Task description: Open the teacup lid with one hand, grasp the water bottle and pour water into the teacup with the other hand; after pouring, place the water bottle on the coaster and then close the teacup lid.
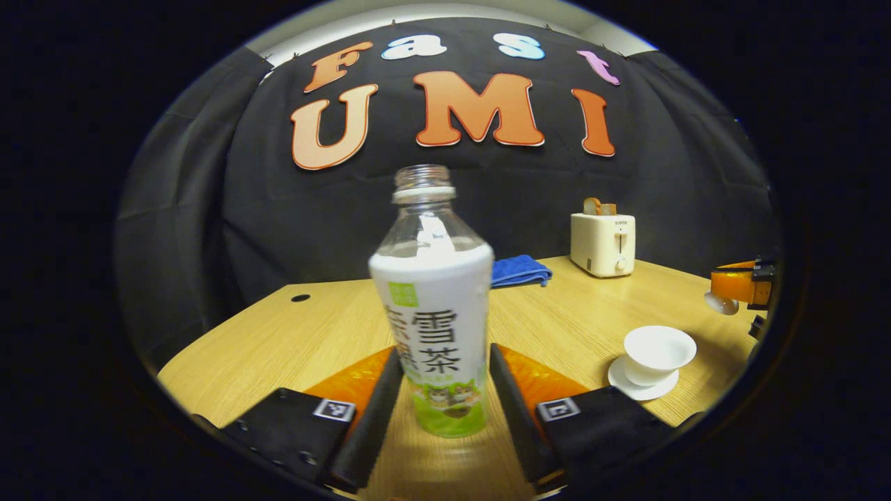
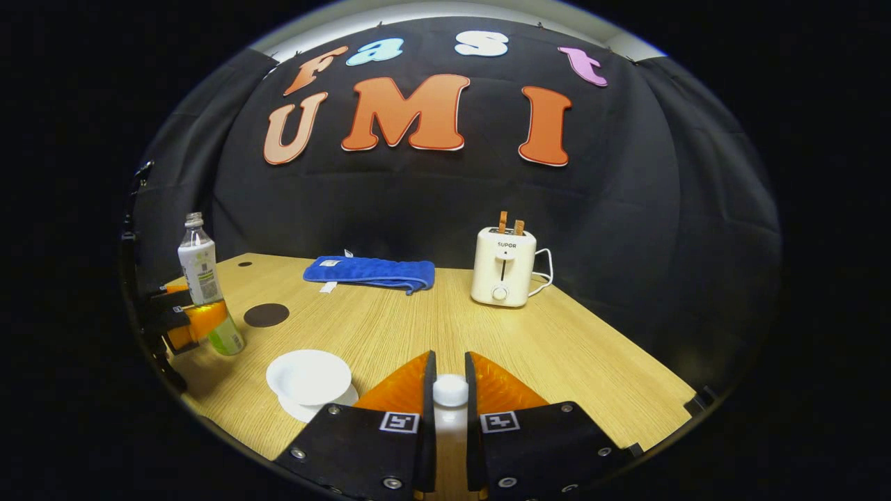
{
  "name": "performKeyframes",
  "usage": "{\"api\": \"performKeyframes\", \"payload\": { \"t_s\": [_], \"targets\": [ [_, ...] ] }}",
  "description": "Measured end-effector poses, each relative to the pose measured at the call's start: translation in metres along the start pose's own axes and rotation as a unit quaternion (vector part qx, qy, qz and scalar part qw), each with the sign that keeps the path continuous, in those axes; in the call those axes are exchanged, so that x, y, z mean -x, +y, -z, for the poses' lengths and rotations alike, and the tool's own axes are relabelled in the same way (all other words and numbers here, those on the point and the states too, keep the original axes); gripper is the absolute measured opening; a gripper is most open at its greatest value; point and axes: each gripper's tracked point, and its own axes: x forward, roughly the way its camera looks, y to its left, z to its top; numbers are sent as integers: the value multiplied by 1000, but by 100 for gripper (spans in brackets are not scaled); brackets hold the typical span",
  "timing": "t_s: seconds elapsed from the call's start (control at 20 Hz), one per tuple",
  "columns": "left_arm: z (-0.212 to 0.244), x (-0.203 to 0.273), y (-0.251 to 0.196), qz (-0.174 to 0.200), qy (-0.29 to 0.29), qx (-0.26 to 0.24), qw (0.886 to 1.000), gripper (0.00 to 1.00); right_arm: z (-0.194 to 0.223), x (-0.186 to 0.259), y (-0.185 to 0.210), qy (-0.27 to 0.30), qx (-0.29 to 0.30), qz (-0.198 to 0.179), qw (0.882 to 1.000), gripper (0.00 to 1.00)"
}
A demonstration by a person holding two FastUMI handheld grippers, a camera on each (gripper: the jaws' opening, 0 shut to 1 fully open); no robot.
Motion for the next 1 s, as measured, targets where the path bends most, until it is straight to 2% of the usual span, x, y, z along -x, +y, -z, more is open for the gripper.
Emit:
{"api": "performKeyframes", "payload": {
  "t_s": [0.05, 0.1, 0.15, 0.25, 0.45, 0.6, 0.75, 0.85, 1.0],
  "targets": [
    [-2, 2, -2, 3, 1, -2, 1000, 74, 0, -1, -2, 0, -2, 1, 1000, 17],
    [-4, 3, -4, 6, 0, -4, 1000, 75, -1, -2, -4, -1, -6, 3, 1000, 17],
    [-5, 3, -6, 10, -1, -6, 1000, 67, -2, -4, -5, -4, -11, 3, 1000, 17],
    [-7, 7, -11, 21, 0, -11, 1000, 60, -3, -11, -4, -5, -17, 2, 1000, 18],
    [-13, 14, -8, 27, 6, -51, 998, 59, 11, -19, -2, 10, -23, -6, 1000, 18],
    [-30, 22, -3, 25, -3, -116, 993, 60, 16, -19, -3, 19, -19, -9, 1000, 18],
    [-48, 25, -1, 23, -13, -192, 981, 59, 15, -19, 0, 20, -20, -15, 999, 18],
    [-51, 26, -8, 34, -8, -239, 970, 58, 15, -19, 2, 20, -19, -19, 999, 18],
    [-49, 26, -24, 61, 2, -320, 945, 60, 15, -18, 0, 23, -27, -20, 999, 18]
  ]
}}
